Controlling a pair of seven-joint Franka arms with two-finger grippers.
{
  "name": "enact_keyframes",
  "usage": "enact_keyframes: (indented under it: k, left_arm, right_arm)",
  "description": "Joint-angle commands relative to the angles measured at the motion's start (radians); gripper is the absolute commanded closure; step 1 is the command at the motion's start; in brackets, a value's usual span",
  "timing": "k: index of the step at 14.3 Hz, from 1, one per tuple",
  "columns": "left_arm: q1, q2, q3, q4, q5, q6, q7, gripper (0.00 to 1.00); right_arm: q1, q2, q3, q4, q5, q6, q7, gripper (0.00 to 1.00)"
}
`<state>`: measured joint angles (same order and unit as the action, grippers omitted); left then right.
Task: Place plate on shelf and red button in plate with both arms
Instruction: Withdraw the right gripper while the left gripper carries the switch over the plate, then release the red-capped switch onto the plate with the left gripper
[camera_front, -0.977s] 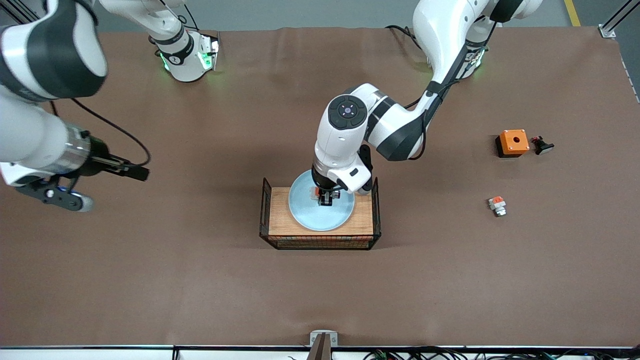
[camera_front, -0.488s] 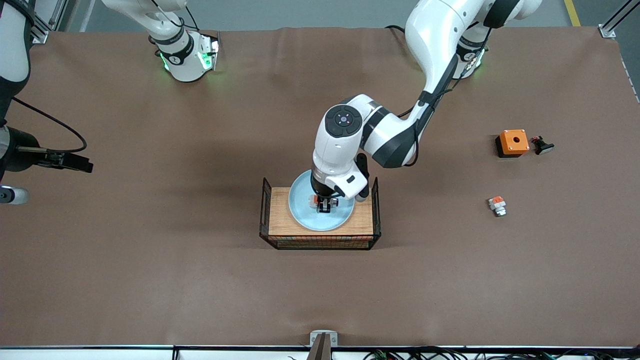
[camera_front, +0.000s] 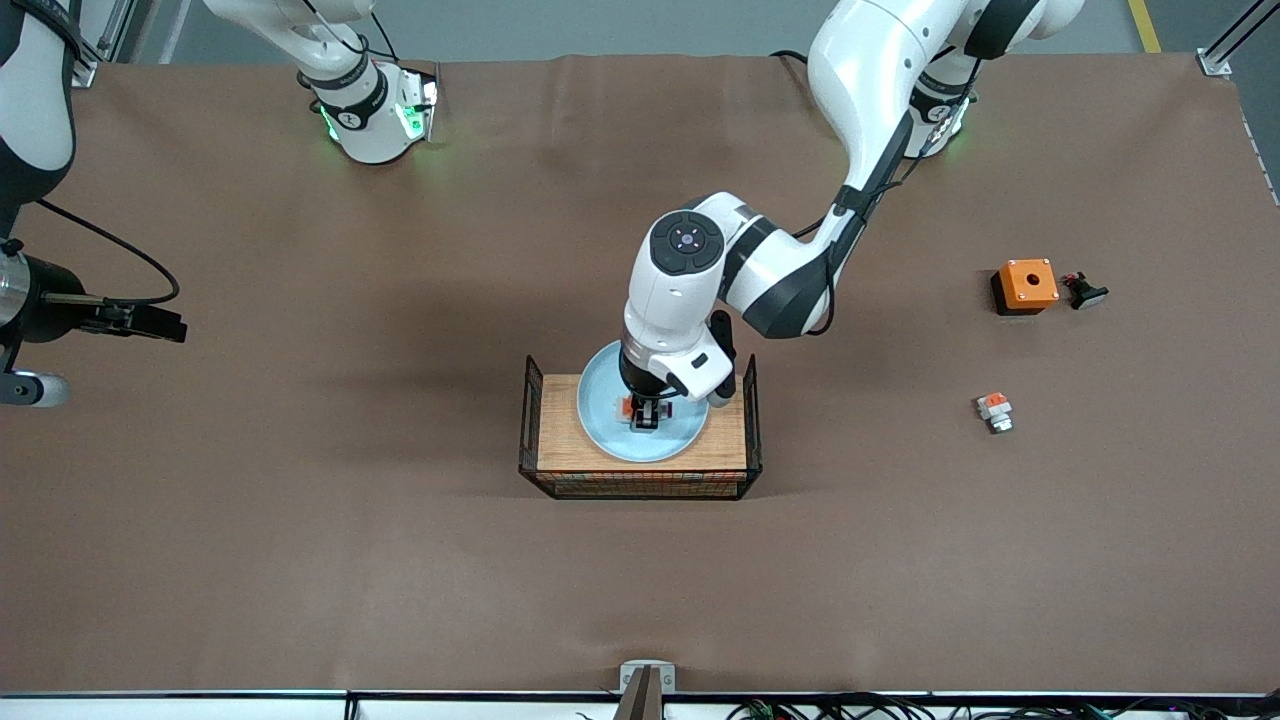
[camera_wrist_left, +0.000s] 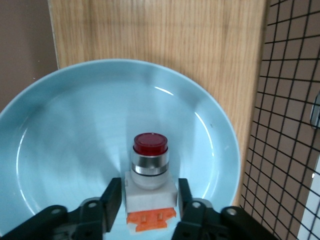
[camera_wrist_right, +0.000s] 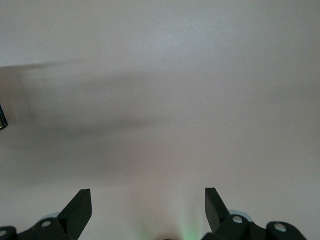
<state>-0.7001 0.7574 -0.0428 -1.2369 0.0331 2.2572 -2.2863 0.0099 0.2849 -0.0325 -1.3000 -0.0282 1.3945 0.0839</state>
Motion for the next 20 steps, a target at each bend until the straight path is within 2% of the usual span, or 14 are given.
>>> enact_keyframes:
  k: [1,7,9,12,15,18,20]
  left_arm:
    - [-0.006,0.0,0.014,0.022,0.019,0.009,-0.021,0.0]
    - [0.069,-0.064,0.012,0.013,0.013,0.001,-0.012,0.0]
    - [0.092,-0.114,0.009,-0.009,0.01,-0.007,-0.007,0.0]
    - [0.143,-0.167,-0.003,-0.01,0.008,-0.069,0.016,0.0]
    - [0.186,-0.217,-0.003,-0.036,-0.076,-0.135,0.21,0.0]
    - [0.218,-0.297,-0.003,-0.14,-0.082,-0.154,0.477,0.0]
    - [0.247,-0.329,-0.003,-0.189,-0.084,-0.154,0.652,0.0]
  right_arm:
    - [-0.028,-0.021,0.008,-0.021,-0.001,-0.002,-0.032,0.0]
    - [-0.041,-0.021,0.009,0.001,-0.006,0.003,-0.018,0.0]
    - [-0.042,-0.027,0.008,0.005,-0.001,-0.002,-0.021,0.0]
    - [-0.039,-0.059,0.009,0.007,0.002,-0.031,-0.023,0.0]
    - [-0.041,-0.07,0.009,0.034,0.016,-0.087,-0.027,0.0]
    - [-0.039,-0.09,0.013,0.064,0.024,-0.129,-0.021,0.0]
    - [-0.035,-0.14,0.017,0.058,0.027,-0.131,-0.018,0.0]
